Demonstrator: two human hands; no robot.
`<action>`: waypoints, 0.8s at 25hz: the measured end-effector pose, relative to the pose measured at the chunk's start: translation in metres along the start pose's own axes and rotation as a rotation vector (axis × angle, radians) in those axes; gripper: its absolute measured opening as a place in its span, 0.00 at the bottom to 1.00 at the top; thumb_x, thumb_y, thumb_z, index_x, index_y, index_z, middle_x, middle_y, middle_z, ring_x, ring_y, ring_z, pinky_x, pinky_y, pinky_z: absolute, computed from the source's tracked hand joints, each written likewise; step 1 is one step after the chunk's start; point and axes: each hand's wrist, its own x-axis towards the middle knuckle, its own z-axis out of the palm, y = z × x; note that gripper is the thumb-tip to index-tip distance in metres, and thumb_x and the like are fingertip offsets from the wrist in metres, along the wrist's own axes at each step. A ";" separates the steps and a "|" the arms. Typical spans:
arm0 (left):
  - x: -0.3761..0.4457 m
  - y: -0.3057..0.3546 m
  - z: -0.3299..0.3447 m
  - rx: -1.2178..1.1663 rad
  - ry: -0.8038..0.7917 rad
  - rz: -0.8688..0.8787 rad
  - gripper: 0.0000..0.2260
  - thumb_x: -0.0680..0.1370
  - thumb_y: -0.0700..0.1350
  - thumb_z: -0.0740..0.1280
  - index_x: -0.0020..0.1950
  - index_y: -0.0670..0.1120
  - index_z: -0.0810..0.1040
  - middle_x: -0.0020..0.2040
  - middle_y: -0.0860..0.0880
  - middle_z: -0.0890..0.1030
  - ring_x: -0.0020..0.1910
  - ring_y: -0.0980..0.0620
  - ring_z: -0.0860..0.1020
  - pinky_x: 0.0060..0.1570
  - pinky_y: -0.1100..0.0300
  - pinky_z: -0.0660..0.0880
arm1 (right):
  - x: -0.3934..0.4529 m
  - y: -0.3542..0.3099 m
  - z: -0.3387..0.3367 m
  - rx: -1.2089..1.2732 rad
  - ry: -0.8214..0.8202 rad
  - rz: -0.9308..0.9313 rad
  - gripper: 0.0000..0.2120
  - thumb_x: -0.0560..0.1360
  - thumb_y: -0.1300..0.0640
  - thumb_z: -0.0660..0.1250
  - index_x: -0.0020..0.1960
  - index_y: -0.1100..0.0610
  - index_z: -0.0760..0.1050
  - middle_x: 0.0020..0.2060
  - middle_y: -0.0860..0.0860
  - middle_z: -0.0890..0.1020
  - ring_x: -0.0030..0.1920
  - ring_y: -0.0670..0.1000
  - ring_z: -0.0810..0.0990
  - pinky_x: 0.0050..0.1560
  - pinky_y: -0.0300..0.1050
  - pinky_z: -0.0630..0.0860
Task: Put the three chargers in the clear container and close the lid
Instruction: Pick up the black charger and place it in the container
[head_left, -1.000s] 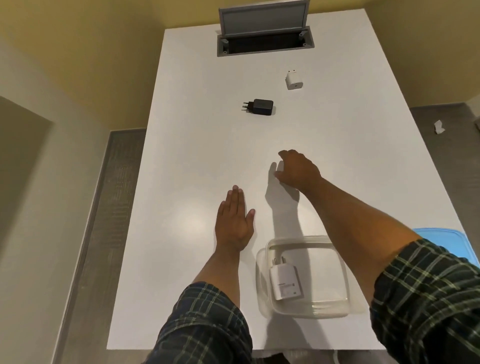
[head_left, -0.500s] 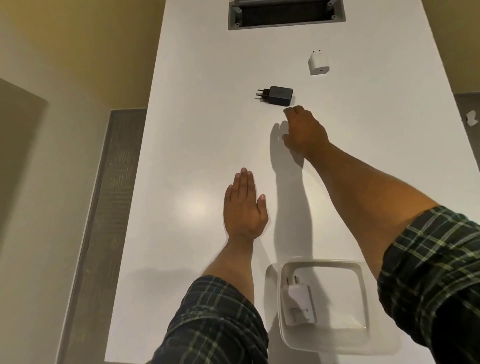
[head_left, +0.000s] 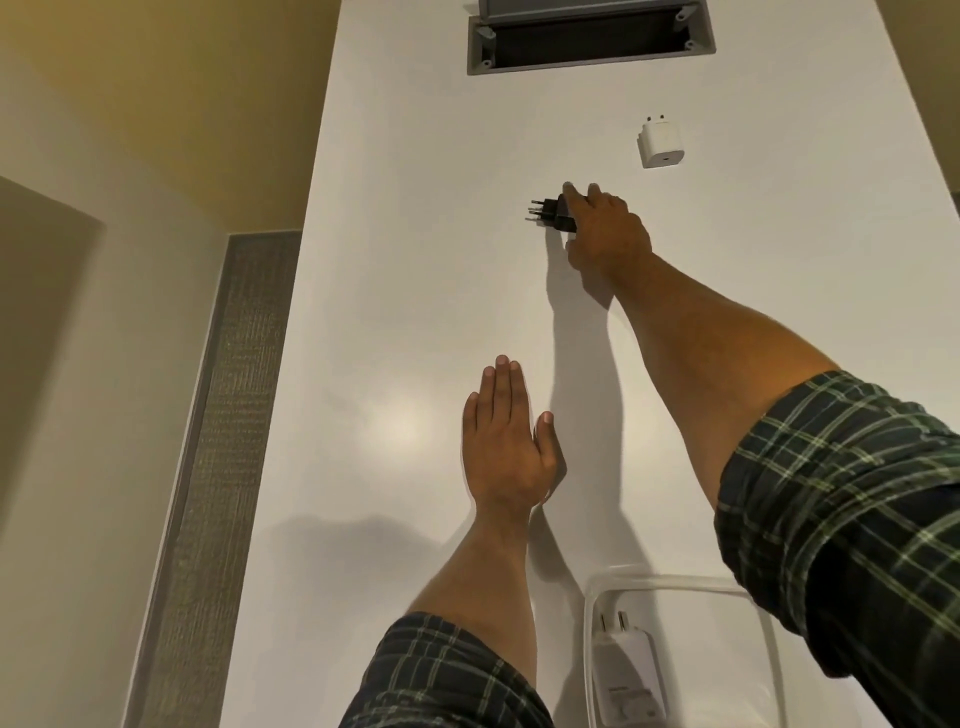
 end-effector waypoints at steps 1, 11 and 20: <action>0.000 0.000 0.000 -0.002 0.001 -0.004 0.32 0.83 0.56 0.54 0.85 0.46 0.52 0.85 0.51 0.52 0.84 0.53 0.49 0.81 0.50 0.56 | 0.004 0.001 0.001 -0.001 0.005 -0.007 0.30 0.78 0.60 0.64 0.78 0.56 0.59 0.70 0.60 0.68 0.69 0.63 0.67 0.63 0.59 0.71; 0.001 -0.004 0.006 0.019 0.001 0.001 0.32 0.83 0.56 0.54 0.85 0.47 0.53 0.85 0.51 0.52 0.84 0.53 0.50 0.81 0.51 0.56 | -0.003 0.004 0.016 0.043 0.143 0.059 0.19 0.77 0.63 0.64 0.67 0.63 0.67 0.59 0.63 0.75 0.58 0.64 0.76 0.49 0.54 0.75; 0.000 -0.003 0.007 0.046 0.010 0.017 0.30 0.83 0.55 0.54 0.84 0.45 0.55 0.84 0.49 0.56 0.84 0.50 0.55 0.81 0.51 0.57 | -0.087 0.007 0.013 0.394 0.063 0.209 0.17 0.76 0.52 0.67 0.57 0.65 0.71 0.51 0.60 0.76 0.50 0.61 0.77 0.44 0.50 0.71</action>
